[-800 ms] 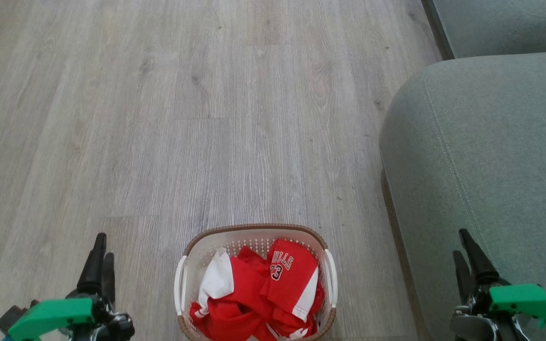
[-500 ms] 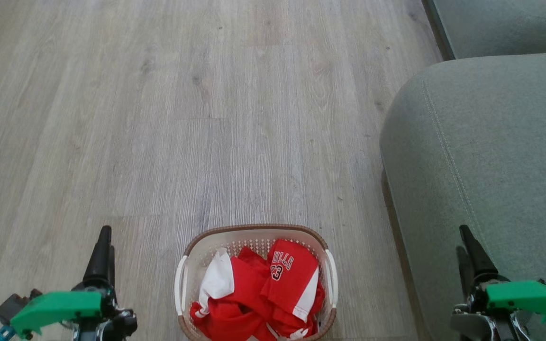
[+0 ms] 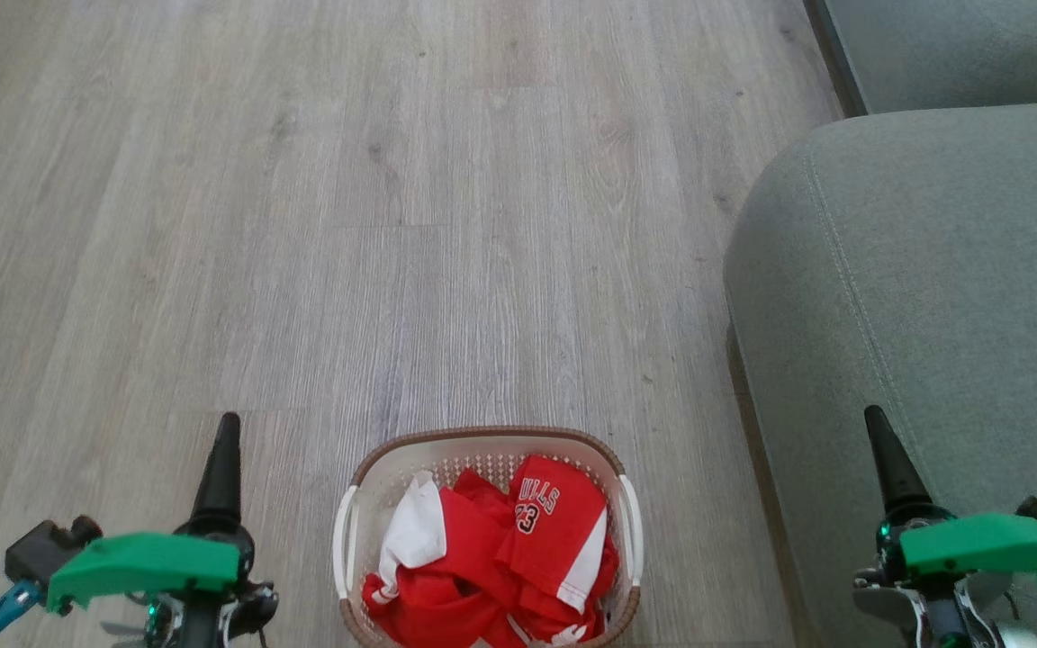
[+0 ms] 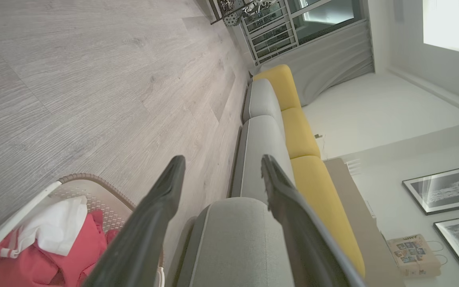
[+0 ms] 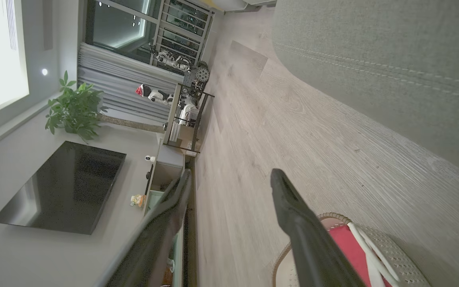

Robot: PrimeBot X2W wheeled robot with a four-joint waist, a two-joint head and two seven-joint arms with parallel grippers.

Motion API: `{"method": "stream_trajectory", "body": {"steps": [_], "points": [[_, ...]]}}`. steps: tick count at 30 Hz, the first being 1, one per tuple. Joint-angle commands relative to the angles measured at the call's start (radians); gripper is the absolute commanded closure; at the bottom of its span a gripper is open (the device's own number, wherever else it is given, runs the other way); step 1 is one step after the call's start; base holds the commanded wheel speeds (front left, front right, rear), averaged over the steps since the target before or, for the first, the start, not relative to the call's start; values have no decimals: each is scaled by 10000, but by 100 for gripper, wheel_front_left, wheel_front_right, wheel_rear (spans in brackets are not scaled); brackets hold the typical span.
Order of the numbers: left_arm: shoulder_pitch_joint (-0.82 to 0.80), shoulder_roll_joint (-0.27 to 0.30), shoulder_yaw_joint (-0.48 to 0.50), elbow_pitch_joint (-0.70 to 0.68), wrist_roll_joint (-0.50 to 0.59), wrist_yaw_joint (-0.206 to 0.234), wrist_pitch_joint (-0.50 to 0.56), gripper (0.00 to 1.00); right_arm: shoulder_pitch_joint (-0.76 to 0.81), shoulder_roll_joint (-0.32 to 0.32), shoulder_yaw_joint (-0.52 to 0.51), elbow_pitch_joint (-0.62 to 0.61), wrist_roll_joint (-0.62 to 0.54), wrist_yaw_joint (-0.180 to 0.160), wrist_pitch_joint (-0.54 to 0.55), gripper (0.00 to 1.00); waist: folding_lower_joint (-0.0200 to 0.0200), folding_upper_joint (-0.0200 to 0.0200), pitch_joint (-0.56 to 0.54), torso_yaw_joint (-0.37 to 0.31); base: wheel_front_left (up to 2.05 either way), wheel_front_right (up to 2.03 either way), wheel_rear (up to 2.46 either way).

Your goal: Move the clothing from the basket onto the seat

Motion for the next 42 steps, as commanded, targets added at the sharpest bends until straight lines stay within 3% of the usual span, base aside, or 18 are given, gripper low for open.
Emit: {"method": "stream_trajectory", "body": {"steps": [1, 13, 42], "points": [[-227, 116, -20, -478, 456, 109, -155, 0, -466, -72, 120, -450, -399, 1, -126, 0, 0, 0, -4, 5, 0, 0, 0], [47, 155, -204, -805, 2526, 437, -536, 0, -421, -77, 521, -697, -2379, 1, -509, 0, 0, 0, -51, 34, 0, 0, 0], [497, 337, -686, -1167, 6163, 1034, -1355, 0, -390, -87, 1131, -930, -5874, 1, -1335, 0, 0, 0, -87, 111, 0, 0, 0]]}}
